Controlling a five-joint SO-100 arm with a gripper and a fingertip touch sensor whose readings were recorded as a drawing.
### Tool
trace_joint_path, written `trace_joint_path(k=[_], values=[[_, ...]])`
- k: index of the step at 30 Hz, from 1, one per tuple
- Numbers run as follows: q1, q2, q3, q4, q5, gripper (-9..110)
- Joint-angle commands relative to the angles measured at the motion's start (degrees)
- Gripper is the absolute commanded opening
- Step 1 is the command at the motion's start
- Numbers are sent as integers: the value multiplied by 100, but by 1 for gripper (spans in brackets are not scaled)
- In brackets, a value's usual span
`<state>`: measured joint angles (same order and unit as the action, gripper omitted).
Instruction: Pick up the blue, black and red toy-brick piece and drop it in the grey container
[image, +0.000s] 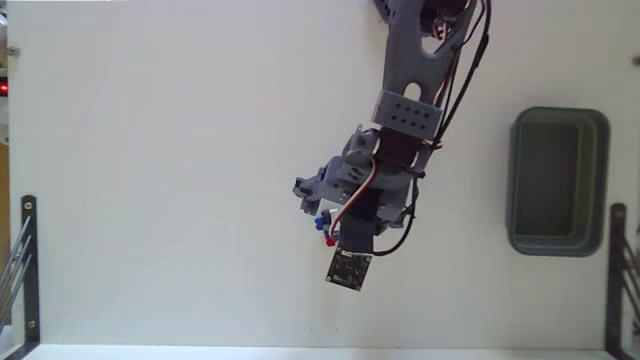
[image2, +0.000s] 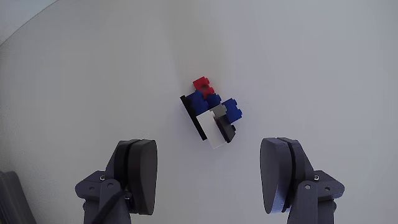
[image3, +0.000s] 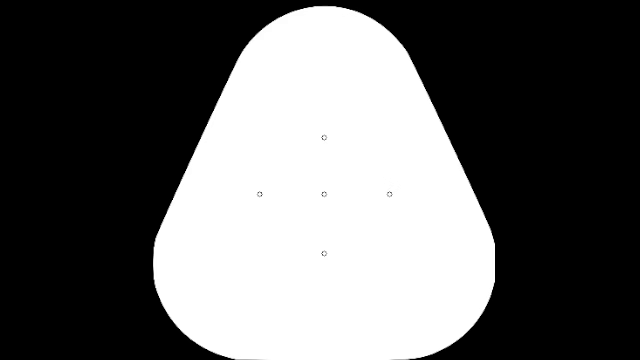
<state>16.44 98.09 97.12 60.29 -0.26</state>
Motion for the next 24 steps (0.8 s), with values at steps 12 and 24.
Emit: trace_joint_path(k=[12, 24], values=[[135, -319, -640, -172, 26, 110], [135, -746, -1046, -193, 26, 110]])
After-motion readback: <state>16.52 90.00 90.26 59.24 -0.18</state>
